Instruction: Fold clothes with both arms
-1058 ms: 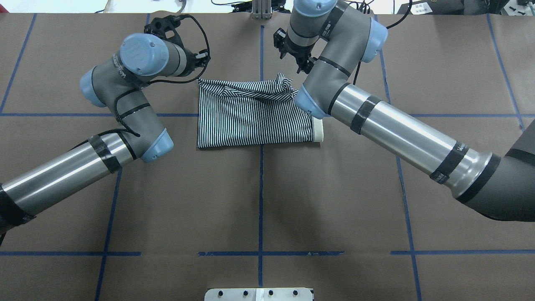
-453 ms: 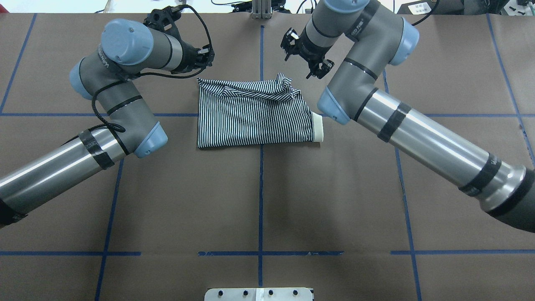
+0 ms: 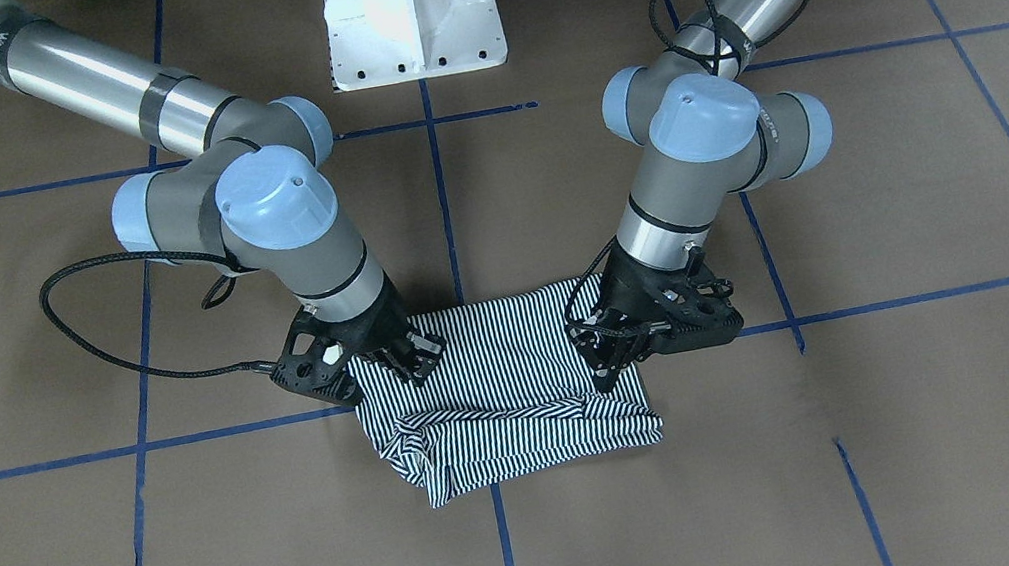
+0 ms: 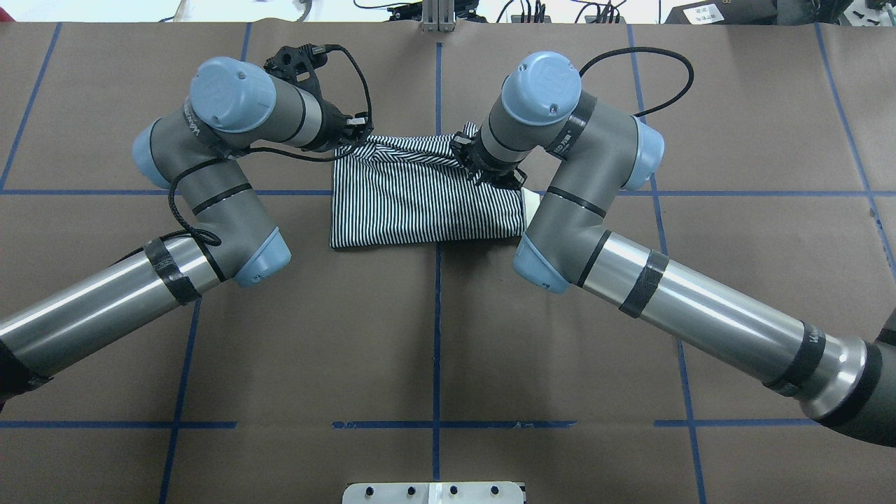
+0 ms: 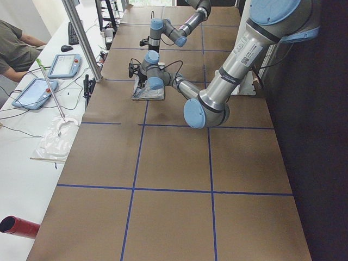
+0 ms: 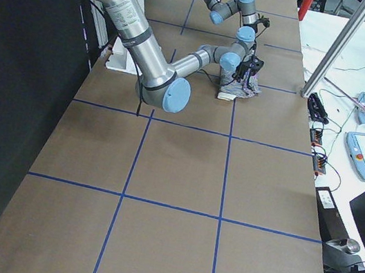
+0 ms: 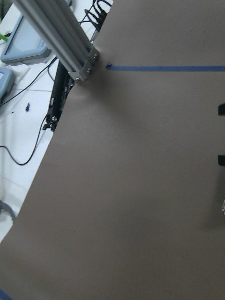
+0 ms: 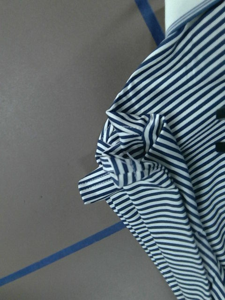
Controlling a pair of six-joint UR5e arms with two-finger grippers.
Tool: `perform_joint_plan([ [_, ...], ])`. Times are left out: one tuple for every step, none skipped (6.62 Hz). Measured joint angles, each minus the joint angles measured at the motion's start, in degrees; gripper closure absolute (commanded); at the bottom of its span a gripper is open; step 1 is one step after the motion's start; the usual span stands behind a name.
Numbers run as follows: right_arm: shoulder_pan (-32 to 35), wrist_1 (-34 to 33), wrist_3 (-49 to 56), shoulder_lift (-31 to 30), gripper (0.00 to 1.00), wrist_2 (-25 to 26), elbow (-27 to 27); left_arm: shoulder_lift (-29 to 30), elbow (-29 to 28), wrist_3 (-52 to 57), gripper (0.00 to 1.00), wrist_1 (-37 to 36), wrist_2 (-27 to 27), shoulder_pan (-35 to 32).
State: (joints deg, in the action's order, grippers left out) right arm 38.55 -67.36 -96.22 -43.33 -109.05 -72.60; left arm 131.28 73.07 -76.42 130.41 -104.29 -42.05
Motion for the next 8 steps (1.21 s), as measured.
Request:
perform_joint_plan([
  [-0.4,0.0,0.2,1.3,1.0,1.5,2.6,0.9,-1.7,1.1,1.0,-0.3,0.1,0.7],
  [-0.4,0.1,0.3,2.9,1.0,2.8,5.6,2.4,-3.8,1.5,1.0,-0.3,0.3,1.1],
  [-0.4,0.4,0.7,4.1,1.0,3.6,8.2,3.4,-5.1,1.7,1.0,-0.3,0.3,1.2],
  [-0.2,0.5,1.0,5.2,1.0,4.0,10.3,3.8,-5.7,1.7,1.0,-0.3,0.3,1.2],
  [0.5,1.1,1.4,6.9,1.0,4.1,13.1,3.7,-5.7,1.7,1.0,-0.3,0.4,1.2],
  [1.8,4.3,1.6,9.4,1.0,4.3,18.2,3.4,-5.7,1.7,1.0,-0.3,0.4,1.2],
  [3.5,9.3,1.6,12.2,1.0,4.7,24.5,3.0,-5.6,1.7,1.0,-0.3,0.7,1.2],
  [5.4,11.6,1.6,13.9,1.0,4.8,28.0,2.8,-5.5,1.7,1.0,-0.3,1.0,1.2],
])
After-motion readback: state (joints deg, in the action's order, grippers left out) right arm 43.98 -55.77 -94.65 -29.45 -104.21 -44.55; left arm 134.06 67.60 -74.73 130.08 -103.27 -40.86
